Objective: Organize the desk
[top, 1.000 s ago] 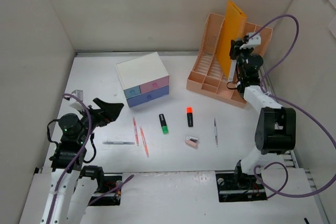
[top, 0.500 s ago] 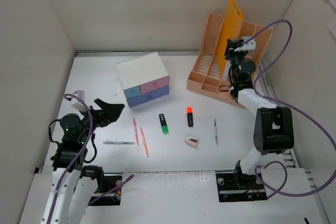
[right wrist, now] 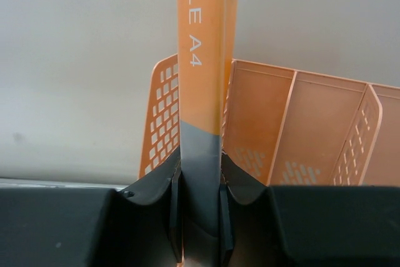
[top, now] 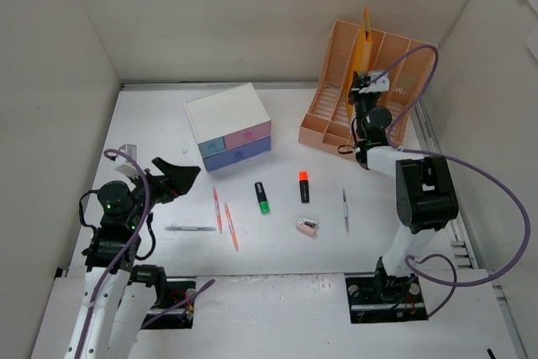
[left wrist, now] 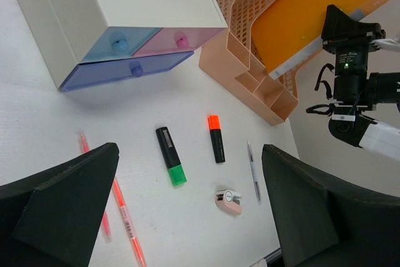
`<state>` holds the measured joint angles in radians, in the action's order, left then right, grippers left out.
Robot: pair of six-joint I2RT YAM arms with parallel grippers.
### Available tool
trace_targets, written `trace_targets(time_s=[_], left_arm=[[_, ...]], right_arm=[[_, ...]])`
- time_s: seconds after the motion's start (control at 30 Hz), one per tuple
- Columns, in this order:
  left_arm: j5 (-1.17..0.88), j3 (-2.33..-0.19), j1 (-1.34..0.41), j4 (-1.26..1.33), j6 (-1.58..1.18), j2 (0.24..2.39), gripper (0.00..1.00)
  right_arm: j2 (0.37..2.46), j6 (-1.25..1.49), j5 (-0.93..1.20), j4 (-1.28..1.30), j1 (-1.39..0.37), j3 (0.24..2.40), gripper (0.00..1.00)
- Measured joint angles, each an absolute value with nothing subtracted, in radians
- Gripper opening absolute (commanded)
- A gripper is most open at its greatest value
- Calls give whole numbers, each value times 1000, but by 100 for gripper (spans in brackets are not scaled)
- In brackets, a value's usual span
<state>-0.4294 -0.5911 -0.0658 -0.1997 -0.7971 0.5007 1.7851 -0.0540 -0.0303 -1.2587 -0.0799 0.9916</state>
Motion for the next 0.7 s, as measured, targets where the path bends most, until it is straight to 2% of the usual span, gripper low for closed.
trace_targets(time_s=[0.7], left_arm=[[-429, -571, -66, -197, -797, 509, 95]], right_arm=[[1941, -76, -110, -1220, -91, 1197, 0]])
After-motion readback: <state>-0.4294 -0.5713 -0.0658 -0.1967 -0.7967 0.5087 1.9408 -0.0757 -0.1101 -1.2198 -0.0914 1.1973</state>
